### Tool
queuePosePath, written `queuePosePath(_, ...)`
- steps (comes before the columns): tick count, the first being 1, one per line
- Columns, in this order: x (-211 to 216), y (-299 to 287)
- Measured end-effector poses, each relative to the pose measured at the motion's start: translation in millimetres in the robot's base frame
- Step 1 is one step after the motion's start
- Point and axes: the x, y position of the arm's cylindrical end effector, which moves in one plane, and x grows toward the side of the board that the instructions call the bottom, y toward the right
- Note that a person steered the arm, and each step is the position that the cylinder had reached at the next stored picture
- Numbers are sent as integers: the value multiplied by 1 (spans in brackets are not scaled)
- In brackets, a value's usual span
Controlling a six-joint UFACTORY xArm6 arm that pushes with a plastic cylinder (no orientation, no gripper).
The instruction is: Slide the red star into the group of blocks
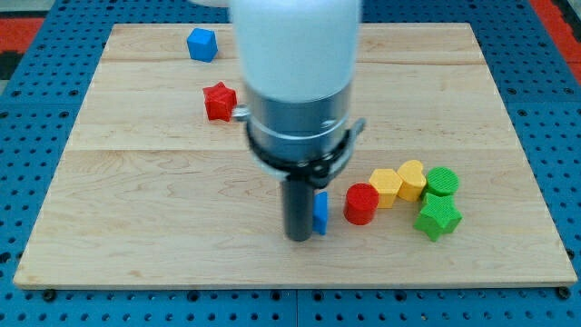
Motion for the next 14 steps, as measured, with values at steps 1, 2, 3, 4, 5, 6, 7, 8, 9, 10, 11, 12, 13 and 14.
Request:
queuePosePath(1, -11, 22)
queuePosePath(2, 11, -28)
queuePosePath(3, -25, -119)
queuePosePath(4, -89, -166)
queuePosePath(5, -140, -211)
queuePosePath(6, -153, -246)
queuePosePath(7, -154, -251)
queuePosePath(8, -207, -253)
queuePosePath(9, -241, -220)
queuePosePath(10, -237, -193)
queuePosePath(11, -221, -175)
queuePosePath(12, -209, -116)
queuePosePath(13, -201, -80)
queuePosePath(14, -183, -105)
